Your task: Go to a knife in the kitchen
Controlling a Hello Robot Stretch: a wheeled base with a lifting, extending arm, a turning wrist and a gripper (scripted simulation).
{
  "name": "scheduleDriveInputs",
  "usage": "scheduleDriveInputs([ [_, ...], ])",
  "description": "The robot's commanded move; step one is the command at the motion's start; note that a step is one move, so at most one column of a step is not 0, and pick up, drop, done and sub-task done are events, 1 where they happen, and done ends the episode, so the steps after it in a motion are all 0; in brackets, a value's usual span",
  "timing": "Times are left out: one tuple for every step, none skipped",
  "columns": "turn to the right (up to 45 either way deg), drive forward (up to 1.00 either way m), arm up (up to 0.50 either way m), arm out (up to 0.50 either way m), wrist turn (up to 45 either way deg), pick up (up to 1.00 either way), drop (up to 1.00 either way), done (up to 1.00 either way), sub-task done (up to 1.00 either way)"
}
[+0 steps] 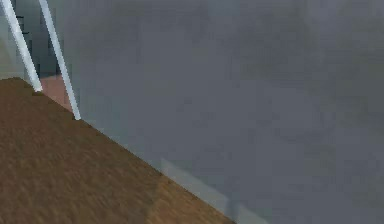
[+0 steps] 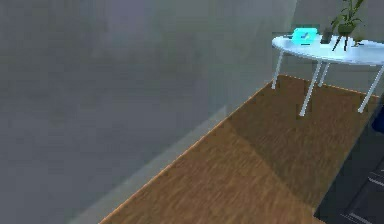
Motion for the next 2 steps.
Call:
scheduleDriveInputs([
  [0.0, 0.4, 0.0, 0.0, 0.0, 0.0, 0.0, 0.0, 0.0],
  [-45.0, 0.0, 0.0, 0.0, 0.0, 0.0, 0.0, 0.0, 0.0],
])
